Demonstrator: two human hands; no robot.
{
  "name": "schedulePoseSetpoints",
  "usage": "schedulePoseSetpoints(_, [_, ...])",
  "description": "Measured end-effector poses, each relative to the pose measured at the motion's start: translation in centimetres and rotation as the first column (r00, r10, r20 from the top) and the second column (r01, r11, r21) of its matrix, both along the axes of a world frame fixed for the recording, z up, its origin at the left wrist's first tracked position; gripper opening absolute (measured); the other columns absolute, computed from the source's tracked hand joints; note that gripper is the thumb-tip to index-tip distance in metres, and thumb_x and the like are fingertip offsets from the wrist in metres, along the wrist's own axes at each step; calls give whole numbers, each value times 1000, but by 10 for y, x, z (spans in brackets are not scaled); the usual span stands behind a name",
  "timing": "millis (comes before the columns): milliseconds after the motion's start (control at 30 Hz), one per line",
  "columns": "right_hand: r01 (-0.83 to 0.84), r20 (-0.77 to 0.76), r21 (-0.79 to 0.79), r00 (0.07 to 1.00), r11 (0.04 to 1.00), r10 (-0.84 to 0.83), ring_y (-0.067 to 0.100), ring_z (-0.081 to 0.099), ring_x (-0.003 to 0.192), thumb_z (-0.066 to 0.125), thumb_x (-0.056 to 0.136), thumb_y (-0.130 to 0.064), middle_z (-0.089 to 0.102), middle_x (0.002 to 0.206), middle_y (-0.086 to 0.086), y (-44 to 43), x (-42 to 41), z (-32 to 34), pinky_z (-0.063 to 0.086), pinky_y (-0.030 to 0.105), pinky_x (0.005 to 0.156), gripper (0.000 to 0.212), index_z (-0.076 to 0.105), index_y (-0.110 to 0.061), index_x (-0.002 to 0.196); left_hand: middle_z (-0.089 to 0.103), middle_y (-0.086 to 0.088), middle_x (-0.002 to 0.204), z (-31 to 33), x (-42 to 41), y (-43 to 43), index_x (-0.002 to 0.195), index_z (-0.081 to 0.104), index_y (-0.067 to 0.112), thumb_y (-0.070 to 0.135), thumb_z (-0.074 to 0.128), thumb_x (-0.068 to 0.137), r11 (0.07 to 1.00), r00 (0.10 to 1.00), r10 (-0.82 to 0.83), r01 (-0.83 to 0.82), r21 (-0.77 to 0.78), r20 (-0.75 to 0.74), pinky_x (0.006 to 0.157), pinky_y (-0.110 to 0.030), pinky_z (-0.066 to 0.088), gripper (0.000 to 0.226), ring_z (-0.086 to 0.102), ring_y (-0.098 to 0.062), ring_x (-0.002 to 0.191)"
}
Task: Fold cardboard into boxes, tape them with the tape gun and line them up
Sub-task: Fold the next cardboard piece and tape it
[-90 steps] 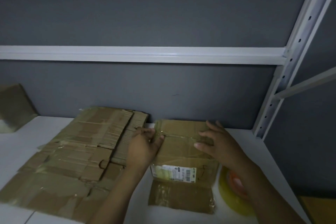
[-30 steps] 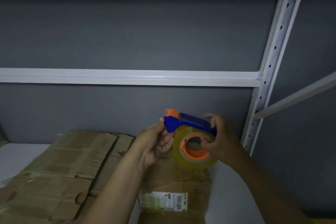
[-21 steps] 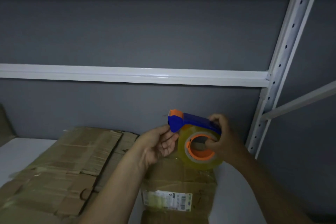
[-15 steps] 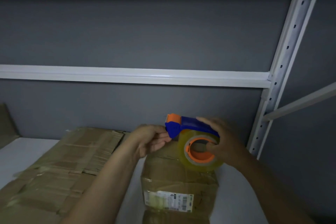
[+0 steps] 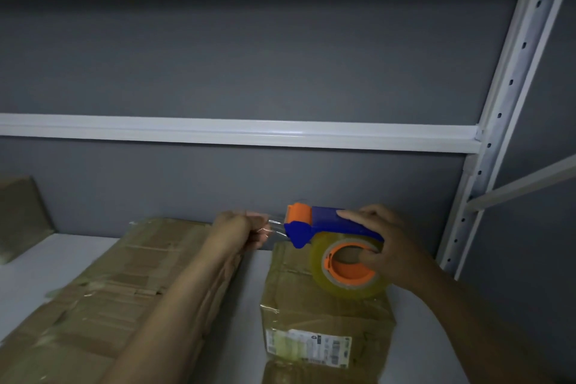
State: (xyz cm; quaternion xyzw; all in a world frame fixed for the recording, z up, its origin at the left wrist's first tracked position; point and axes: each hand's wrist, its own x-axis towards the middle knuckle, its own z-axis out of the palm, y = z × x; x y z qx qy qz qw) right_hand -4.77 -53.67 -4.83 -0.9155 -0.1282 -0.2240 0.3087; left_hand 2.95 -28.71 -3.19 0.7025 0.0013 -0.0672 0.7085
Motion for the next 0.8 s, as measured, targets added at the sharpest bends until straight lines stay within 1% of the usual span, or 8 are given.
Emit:
schedulePoseSetpoints(100, [-3, 2, -8, 1000, 1000, 3, -13, 41, 104, 61, 66, -39, 37, 108, -27, 2, 2, -1, 37, 0, 77, 58, 40, -59, 116, 69, -12, 84, -27, -4, -3, 90, 64, 7, 10, 55, 95, 991, 995, -61, 51, -127, -73, 70, -30, 55, 11, 67, -19, 81])
schedulePoseSetpoints(200, [-45, 5, -132, 999, 990, 46, -8, 40, 103, 72, 75, -27, 35, 107, -26, 4, 7, 7, 39, 2, 80, 69, 33, -66, 117, 71, -11, 80, -47, -10, -7, 86, 61, 4, 10, 60, 93, 990, 995, -65, 56, -130, -71, 67, -27, 54, 9, 70, -18, 77])
schedulePoseSetpoints(300, [-66, -26, -388, 998, 919, 61, -1, 39, 103, 66, 81, -24, 27, 112, -28, 7, 7, 24, 41, 9, 82, 69, 32, -68, 123, 65, -16, 80, -58, -13, -7, 78, 53, 7, 2, 66, 88, 998, 999, 26, -27, -48, -20, 60, -24, 54, 17, 66, -20, 71])
schedulePoseSetpoints(400, [-77, -94, -520, 995, 851, 32, 0, 43, 101, 63, 81, -25, 30, 119, -26, 7, 5, 38, 39, 8, 76, 63, 42, -55, 132, 65, -24, 90, -66, -13, -9, 76, 52, 9, 1, 69, 85, 998, 998, 57, -57, -12, 4, 78, -42, 57, 20, 65, -32, 82])
schedulePoseSetpoints(500, [-102, -142, -562, 989, 821, 25, 6, 48, 101, 64, 81, -26, 34, 123, -20, 5, 3, 41, 48, 20, 78, 62, 43, -49, 135, 68, -27, 98, -71, -12, -10, 82, 54, 4, -6, 63, 86, 996, 998, 64, -65, -54, -21, 80, -43, 58, 14, 68, -36, 93])
schedulePoseSetpoints(633, [-124, -184, -556, 983, 822, 23, 6, 48, 100, 67, 79, -27, 36, 123, -19, -8, 2, 44, 49, 24, 80, 64, 39, -61, 126, 67, -23, 88, -82, -12, -10, 87, 52, 3, -9, 61, 87, 985, 991, 85, -98, -139, -100, 63, -28, 57, 15, 71, -26, 76])
schedulePoseSetpoints(700, [-117, -194, -570, 981, 813, 5, 4, 47, 99, 67, 81, -28, 38, 122, -18, -11, 2, 44, 48, 23, 79, 62, 36, -65, 120, 65, -21, 86, -87, -14, -14, 83, 48, 6, -12, 59, 87, 981, 988, 83, -104, -163, -132, 69, -32, 58, 21, 70, -29, 78])
schedulePoseSetpoints(800, [-103, -201, -571, 979, 814, -18, 6, 47, 97, 65, 81, -24, 39, 121, -16, -6, 0, 38, 46, 22, 78, 58, 46, -57, 124, 65, -19, 84, -87, -11, -13, 84, 52, 5, -8, 61, 87, 989, 992, 78, -90, -116, -104, 74, -35, 58, 16, 70, -28, 78])
